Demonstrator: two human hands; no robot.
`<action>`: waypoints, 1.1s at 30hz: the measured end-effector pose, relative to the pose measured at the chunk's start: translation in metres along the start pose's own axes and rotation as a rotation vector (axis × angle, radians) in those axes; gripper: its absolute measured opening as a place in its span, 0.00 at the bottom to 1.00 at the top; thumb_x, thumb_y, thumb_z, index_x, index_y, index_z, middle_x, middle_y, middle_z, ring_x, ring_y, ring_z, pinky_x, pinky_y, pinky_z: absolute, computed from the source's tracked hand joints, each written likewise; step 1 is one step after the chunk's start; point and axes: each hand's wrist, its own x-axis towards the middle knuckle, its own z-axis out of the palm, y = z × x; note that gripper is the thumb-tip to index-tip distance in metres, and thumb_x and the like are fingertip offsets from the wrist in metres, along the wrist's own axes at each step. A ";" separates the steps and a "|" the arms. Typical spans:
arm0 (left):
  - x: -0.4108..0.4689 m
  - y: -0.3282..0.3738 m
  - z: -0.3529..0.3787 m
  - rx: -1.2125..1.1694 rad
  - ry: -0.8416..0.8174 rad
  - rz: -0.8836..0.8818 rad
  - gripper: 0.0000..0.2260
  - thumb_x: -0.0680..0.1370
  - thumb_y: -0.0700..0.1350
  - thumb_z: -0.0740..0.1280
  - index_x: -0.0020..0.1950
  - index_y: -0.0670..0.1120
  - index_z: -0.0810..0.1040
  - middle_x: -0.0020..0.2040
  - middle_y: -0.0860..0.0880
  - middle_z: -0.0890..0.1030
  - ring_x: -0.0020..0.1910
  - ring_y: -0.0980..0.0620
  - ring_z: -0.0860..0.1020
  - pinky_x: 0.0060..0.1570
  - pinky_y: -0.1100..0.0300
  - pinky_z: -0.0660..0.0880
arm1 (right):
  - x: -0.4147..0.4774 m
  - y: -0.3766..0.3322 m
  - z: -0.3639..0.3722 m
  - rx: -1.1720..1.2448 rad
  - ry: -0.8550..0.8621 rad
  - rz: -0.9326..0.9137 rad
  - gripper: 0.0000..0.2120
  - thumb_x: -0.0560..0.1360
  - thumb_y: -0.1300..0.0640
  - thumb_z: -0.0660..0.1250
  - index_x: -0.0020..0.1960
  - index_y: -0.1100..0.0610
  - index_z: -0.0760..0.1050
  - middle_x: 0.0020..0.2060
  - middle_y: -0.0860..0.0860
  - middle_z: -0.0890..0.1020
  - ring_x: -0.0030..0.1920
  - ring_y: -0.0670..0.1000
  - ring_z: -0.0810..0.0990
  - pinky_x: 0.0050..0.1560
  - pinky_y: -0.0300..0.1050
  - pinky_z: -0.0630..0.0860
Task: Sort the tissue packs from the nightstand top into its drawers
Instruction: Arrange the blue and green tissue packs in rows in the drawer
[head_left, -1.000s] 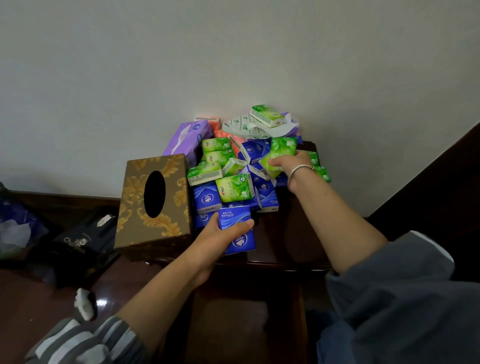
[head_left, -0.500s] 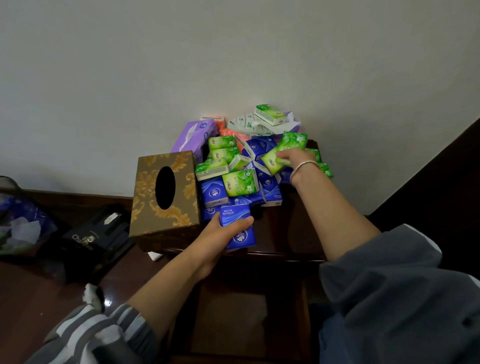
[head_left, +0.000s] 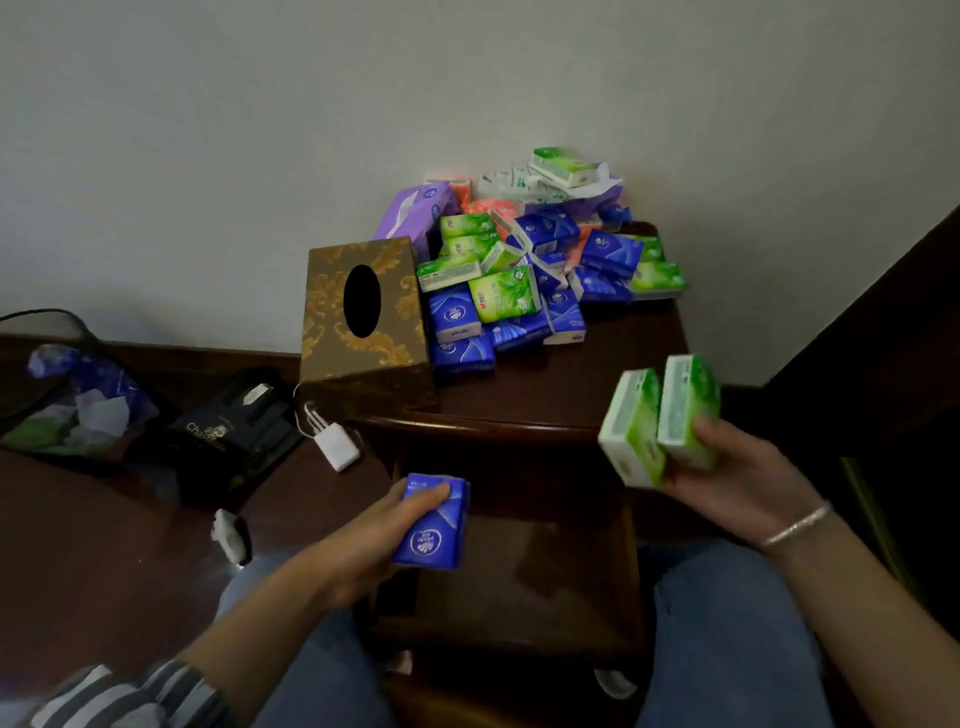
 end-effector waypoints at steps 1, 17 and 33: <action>0.004 -0.017 -0.006 0.010 0.056 -0.020 0.29 0.63 0.57 0.75 0.61 0.49 0.74 0.46 0.46 0.86 0.42 0.51 0.84 0.38 0.58 0.80 | -0.006 0.015 -0.007 -0.028 0.013 0.062 0.21 0.60 0.60 0.76 0.54 0.58 0.82 0.55 0.58 0.83 0.54 0.57 0.82 0.49 0.57 0.80; 0.140 -0.140 -0.038 0.564 0.127 -0.198 0.33 0.75 0.47 0.71 0.74 0.37 0.60 0.68 0.36 0.71 0.64 0.39 0.74 0.63 0.45 0.73 | -0.006 0.111 -0.060 -0.197 0.354 0.265 0.19 0.64 0.64 0.69 0.55 0.59 0.77 0.50 0.56 0.84 0.51 0.54 0.82 0.55 0.49 0.75; 0.145 -0.131 -0.038 1.998 -0.092 0.083 0.19 0.80 0.44 0.58 0.71 0.46 0.65 0.70 0.44 0.70 0.68 0.43 0.68 0.69 0.46 0.60 | 0.029 0.135 -0.058 -0.306 0.394 0.287 0.21 0.61 0.64 0.71 0.54 0.56 0.77 0.46 0.53 0.86 0.49 0.53 0.82 0.50 0.47 0.76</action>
